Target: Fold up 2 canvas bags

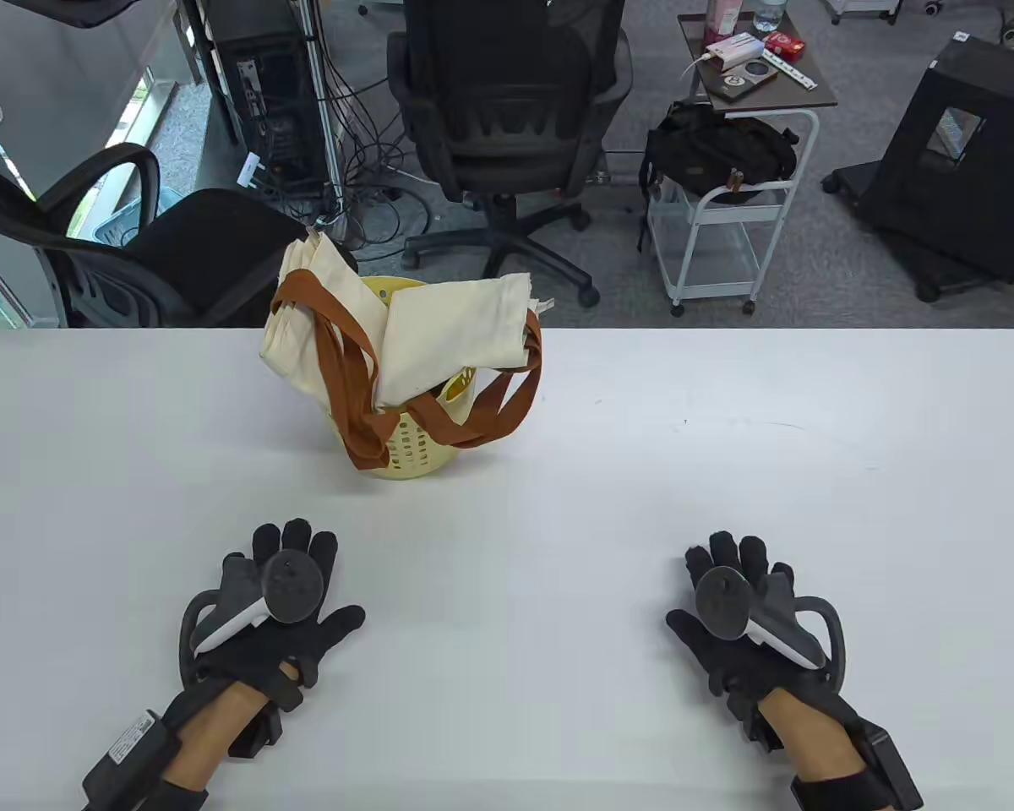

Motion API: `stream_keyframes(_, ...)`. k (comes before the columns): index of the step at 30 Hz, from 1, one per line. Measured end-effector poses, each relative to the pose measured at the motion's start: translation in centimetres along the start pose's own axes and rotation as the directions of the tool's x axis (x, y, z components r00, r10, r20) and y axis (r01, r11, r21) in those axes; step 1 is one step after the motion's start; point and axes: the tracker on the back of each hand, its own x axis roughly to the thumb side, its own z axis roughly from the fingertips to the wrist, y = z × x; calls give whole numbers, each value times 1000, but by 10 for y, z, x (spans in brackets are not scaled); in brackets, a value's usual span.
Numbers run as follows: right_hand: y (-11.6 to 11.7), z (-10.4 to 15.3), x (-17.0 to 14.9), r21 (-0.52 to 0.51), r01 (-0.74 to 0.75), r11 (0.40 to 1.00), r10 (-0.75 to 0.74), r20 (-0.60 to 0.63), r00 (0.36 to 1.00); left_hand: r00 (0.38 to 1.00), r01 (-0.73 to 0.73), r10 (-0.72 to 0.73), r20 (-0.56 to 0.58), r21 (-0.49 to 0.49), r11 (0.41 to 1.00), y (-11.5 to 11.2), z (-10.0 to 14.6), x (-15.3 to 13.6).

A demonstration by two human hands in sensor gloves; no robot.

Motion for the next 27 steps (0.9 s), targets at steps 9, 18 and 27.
stream_keyframes(9,0,0,1,-5,-2,1000,2,4,1000,1000,-9,9,6,18,1000,5,4,2)
stream_keyframes(18,-3,1,-1,-21,16,1000,-16,4,1000,1000,-7,6,14,45,999,9,9,5)
stream_keyframes(27,-6,5,0,-37,34,999,-34,10,999,1000,-21,13,27,323,946,45,25,29)
